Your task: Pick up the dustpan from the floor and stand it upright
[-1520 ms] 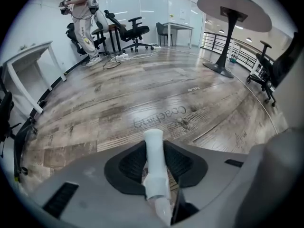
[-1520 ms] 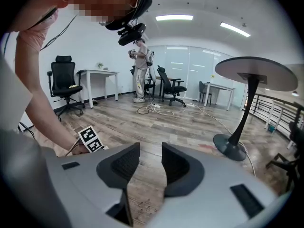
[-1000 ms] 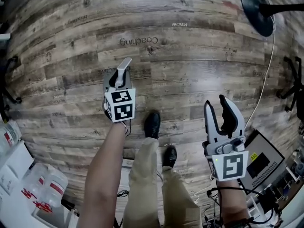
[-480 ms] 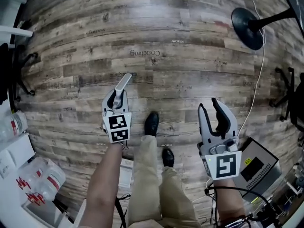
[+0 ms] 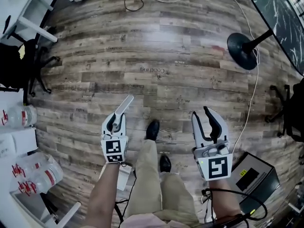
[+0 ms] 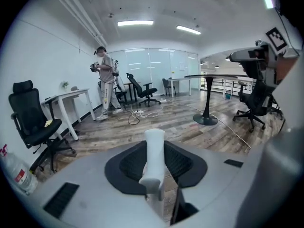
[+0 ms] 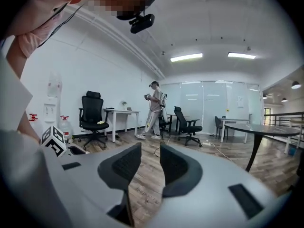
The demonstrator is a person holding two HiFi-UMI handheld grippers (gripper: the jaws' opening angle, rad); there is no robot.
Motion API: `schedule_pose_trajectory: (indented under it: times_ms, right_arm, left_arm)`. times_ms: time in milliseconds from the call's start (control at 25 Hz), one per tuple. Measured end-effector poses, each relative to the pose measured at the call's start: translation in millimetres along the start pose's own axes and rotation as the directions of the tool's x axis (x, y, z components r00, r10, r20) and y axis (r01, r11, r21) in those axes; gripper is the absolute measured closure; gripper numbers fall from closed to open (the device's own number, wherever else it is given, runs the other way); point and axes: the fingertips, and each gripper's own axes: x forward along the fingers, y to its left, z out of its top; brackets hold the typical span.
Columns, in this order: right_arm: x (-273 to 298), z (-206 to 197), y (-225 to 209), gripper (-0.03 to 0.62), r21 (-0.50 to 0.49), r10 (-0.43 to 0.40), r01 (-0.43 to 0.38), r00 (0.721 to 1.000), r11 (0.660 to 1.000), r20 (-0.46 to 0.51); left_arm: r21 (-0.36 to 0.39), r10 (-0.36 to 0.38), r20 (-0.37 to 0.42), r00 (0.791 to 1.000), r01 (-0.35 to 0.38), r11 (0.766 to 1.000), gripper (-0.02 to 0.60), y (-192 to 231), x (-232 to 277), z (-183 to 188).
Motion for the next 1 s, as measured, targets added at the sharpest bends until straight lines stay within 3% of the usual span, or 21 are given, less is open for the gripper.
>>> schedule_pose_trajectory:
  times_ms: [120, 440, 1000]
  right_arm:
    - [-24.2, 20.9, 2.8, 0.47, -0.014, 0.009, -0.009, 0.999, 1.0, 0.035]
    - [-83.4, 42.0, 26.0, 0.47, -0.015, 0.055, -0.055, 0.998, 0.998, 0.021]
    - [-121.5, 100.0, 100.3, 0.47, -0.061, 0.167, -0.163, 0.984, 0.985, 0.064]
  left_arm:
    - [0.008, -0.007, 0.038, 0.999, 0.006, 1.0, 0.474, -6.7, -37.0, 9.9]
    - [0.035, -0.035, 0.094, 0.995, 0.032, 0.999, 0.472, -25.7, -119.3, 18.3]
    - [0.014, -0.003, 0.146, 0.989, 0.001, 1.0, 0.474, -20.0, -248.2, 15.6]
